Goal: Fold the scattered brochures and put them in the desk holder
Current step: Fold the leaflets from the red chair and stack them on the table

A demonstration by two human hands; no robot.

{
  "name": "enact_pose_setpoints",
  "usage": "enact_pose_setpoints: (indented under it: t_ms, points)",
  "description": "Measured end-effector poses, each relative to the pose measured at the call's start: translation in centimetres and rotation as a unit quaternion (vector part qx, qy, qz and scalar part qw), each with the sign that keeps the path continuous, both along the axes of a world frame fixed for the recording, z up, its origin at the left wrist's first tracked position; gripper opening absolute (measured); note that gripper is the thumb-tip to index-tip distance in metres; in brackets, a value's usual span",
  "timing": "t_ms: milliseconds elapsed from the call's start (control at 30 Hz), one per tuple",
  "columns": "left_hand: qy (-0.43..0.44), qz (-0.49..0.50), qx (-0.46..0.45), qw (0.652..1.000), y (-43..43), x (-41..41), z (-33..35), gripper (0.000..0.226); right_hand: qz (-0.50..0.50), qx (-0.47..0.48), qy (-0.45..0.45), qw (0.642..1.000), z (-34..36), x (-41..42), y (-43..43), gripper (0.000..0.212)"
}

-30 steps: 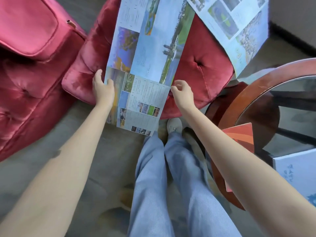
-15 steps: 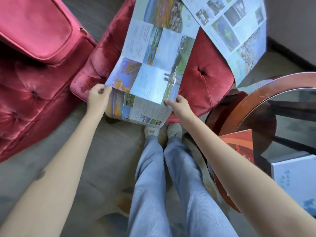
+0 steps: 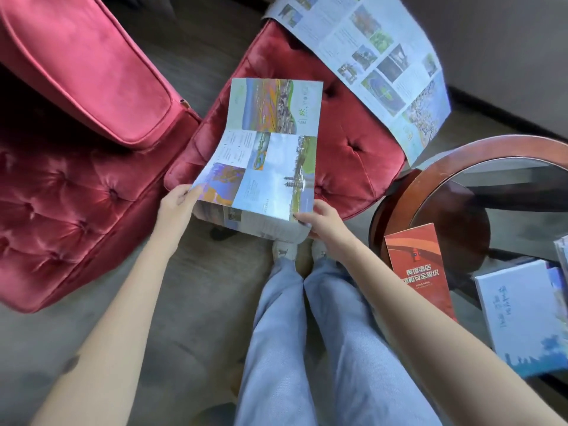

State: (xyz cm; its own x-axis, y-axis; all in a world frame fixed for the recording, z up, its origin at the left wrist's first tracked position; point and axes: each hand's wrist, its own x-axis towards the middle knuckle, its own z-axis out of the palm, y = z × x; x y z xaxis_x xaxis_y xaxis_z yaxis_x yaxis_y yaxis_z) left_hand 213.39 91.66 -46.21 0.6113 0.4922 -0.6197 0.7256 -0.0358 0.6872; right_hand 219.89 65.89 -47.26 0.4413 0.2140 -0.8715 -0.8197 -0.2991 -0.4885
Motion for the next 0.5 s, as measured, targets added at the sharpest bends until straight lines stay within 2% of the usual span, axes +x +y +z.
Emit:
enact_pose_setpoints:
  t_ms: [100, 167, 333, 433, 500]
  points:
    - [-0.064, -0.040, -0.055, 0.996, 0.2, 0.8, 1.5, 0.015, -0.080, 0.023, -0.040, 0.996, 2.2, 2.7, -0.4, 0.020]
    - [-0.067, -0.074, -0.077, 0.992, -0.3, 1.3, 2.0, 0.023, -0.099, 0.034, -0.074, 0.992, 3.5, 4.7, -0.8, 0.012]
    - [0.086, -0.185, -0.144, 0.968, -3.3, 0.9, 1.5, 0.042, -0.114, 0.078, -0.102, 0.985, 6.5, 8.3, -1.6, 0.010]
    - [0.094, -0.198, -0.188, 0.957, -5.2, -0.3, 1.4, 0.047, -0.120, 0.077, -0.100, 0.985, 7.2, 9.6, -1.9, 0.008]
    - [0.088, -0.177, -0.195, 0.961, -5.7, -1.1, 1.9, 0.046, -0.139, 0.059, -0.084, 0.985, 7.2, 9.9, -1.8, 0.014]
